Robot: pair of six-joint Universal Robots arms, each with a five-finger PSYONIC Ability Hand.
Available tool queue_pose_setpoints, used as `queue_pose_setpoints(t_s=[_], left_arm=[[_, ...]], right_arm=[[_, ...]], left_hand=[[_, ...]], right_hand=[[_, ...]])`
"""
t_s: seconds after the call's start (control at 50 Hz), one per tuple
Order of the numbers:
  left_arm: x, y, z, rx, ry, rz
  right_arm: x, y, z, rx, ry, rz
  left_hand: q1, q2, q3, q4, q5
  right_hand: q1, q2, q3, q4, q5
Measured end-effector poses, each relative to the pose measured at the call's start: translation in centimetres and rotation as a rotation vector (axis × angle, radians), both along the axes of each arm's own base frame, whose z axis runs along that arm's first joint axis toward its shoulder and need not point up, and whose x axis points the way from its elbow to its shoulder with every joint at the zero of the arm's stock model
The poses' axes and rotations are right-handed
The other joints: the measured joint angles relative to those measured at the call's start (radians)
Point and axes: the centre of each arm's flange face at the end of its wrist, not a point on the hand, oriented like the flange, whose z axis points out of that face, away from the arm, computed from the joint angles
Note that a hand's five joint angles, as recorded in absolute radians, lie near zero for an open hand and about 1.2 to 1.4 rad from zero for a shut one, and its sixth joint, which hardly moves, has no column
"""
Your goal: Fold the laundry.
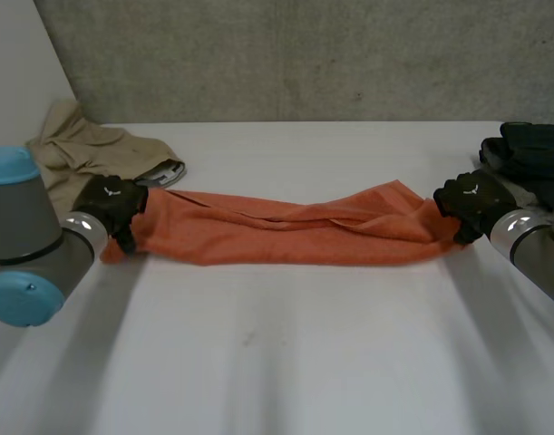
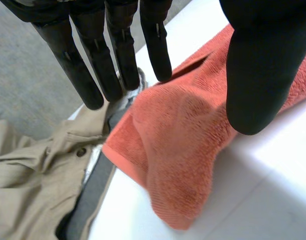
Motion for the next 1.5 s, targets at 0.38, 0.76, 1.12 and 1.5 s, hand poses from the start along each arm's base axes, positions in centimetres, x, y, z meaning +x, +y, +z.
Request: queue_pose_setpoints(t_s=[0.38, 0.76, 1.12, 1.5], left_arm=[[0.2, 0.3, 2.8, -0.085, 0.089, 0.020], [0.1, 0.3, 2.7, -0.090, 0.101, -0.006], [-1.3, 0.8, 2.9, -0.093, 0.110, -0.060], [-5.1, 0.2, -0.4, 0.051, 0.121, -0.152]], right_arm=[[6.2, 1.6, 1.3, 0.202, -0.117, 0.105], [9.4, -1.1, -2.4, 0.157, -0.120, 0.054], [10.4, 7.7, 14.8, -0.110, -0.251, 0.258], [9.6, 20.0, 26.1, -0.295, -0.507, 0.511]], left_hand=[[-0.288, -0.334, -0.345, -0.346, -0.351], [-0.288, -0.346, -0.355, -0.354, -0.364], [-0.390, -0.430, -0.437, -0.439, -0.440], [0.205, 0.148, 0.131, 0.142, 0.139]], right_hand=[[-0.189, -0.184, -0.187, -0.189, -0.173], [0.372, 0.424, 0.417, 0.429, 0.421], [0.372, 0.424, 0.419, 0.438, 0.421], [0.372, 0.424, 0.426, 0.438, 0.421]])
